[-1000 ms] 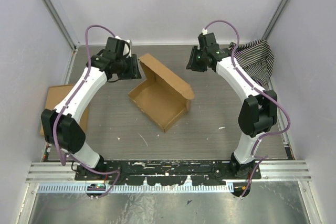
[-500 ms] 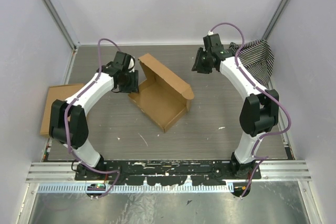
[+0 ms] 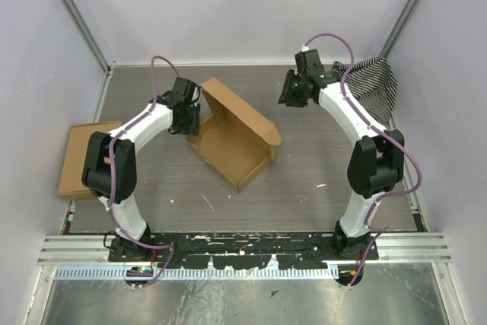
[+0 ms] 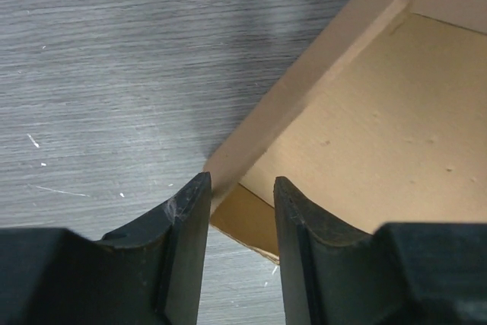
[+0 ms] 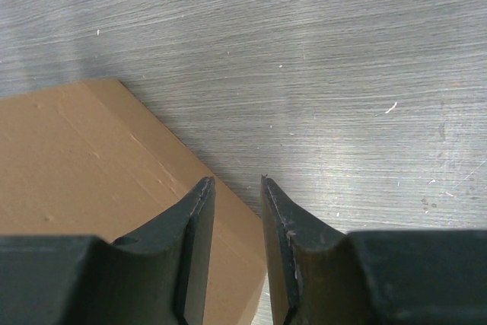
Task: Fold the paper box
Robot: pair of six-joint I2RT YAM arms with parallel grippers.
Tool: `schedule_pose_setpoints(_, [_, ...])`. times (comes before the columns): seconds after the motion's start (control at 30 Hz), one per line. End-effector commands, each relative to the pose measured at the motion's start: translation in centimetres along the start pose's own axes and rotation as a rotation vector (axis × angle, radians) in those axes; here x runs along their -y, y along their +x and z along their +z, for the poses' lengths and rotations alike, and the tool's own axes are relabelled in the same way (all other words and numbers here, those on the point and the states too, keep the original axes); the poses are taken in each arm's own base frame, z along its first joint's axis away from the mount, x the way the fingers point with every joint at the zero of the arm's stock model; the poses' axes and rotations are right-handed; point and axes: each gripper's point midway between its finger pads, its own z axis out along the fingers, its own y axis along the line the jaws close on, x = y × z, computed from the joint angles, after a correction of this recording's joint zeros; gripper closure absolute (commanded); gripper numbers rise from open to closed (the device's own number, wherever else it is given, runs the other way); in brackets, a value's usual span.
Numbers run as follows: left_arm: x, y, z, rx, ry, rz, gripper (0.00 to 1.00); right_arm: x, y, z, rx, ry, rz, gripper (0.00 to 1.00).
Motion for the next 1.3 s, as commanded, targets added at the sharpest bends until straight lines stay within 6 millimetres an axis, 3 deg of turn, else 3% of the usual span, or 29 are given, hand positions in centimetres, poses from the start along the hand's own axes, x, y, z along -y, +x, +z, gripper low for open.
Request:
schedule_pose_setpoints(0.0, [-0.2,-0.9,1.4,0.010,-0.029,0.021,0.58,-1.0,-1.0,-0.5,0.036,-0.037,-0.019,0.64])
schedule_pose_setpoints(0.1, [-0.3,-0.5,1.8,-0.007,-0.037,0.015,0.66,-1.0,-1.0,-0.4,0.033,-0.039,-0.019,0.64])
schedule_pose_setpoints(0.23, [-0.2,-0.6,1.5,0.003,-0.036,-0.007,0.83,-1.0,-1.1,-0.2,0.032,-0.035,-0.020,0.64])
schedule_pose_setpoints(0.33, [0.2,-0.7,1.1,0.005,-0.021,-0.045,0.89,-0.7,-1.2,0.0,0.029,-0.020,-0.017,0.64])
schedule_pose_setpoints(0.7, [1.0,-0.4,1.3,-0.011,0.004,-0.108,0.85,-1.6,-3.9,1.5,0.050,-0.043,-0.001,0.63])
schedule_pose_setpoints(0.9, [2.0,-0.7,0.4,-0.004,0.036,-0.190,0.81,-1.4,-3.7,2.6,0.022,-0.053,0.023,0.63])
schedule_pose_setpoints(1.03, [2.8,-0.7,-0.2,0.007,0.058,-0.230,0.80,-2.4,-3.5,2.7,0.003,-0.102,0.042,0.64])
schedule_pose_setpoints(1.27, [4.0,-0.6,-0.2,0.006,0.075,-0.222,0.80,-4.5,-5.1,2.0,0.026,-0.176,0.072,0.64])
